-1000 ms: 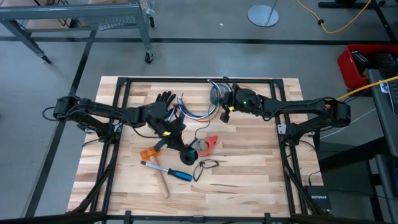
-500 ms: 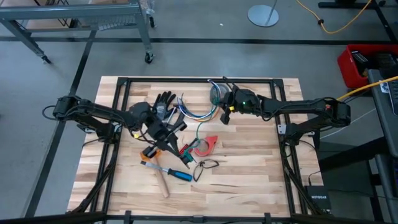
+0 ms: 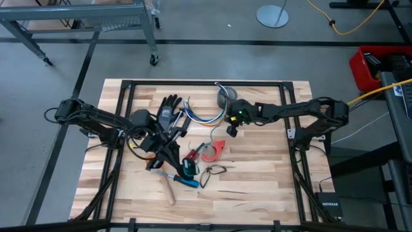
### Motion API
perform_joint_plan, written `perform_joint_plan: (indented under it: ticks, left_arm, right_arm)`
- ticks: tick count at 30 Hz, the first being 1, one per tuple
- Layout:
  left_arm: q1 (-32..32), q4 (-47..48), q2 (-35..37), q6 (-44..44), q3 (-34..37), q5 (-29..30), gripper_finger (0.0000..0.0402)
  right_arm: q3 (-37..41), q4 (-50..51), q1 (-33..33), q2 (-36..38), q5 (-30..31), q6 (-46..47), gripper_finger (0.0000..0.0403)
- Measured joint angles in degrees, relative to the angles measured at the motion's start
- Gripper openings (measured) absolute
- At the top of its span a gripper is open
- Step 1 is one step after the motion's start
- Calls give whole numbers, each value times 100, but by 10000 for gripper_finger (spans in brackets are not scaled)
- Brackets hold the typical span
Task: Coil cords
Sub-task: Uncoil the green wire from the spool
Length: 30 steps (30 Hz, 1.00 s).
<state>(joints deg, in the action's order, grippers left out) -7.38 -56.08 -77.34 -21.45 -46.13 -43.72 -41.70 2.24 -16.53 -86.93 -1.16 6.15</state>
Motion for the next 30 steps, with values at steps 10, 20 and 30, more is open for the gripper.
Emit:
perform_joint_plan:
  ticks: [10,20,30]
  left_arm:
    - [388,751,76,35,0,2530,0]
    - [1277,3034,198,1383,0,4274,0]
    - [2144,5117,201,3676,-2,3609,0]
  right_arm:
    - [1,188,7,-96,-1038,-146,5]
    - [1,1472,0,249,-994,-529,5]
    - [1,1929,0,517,-631,-792,5]
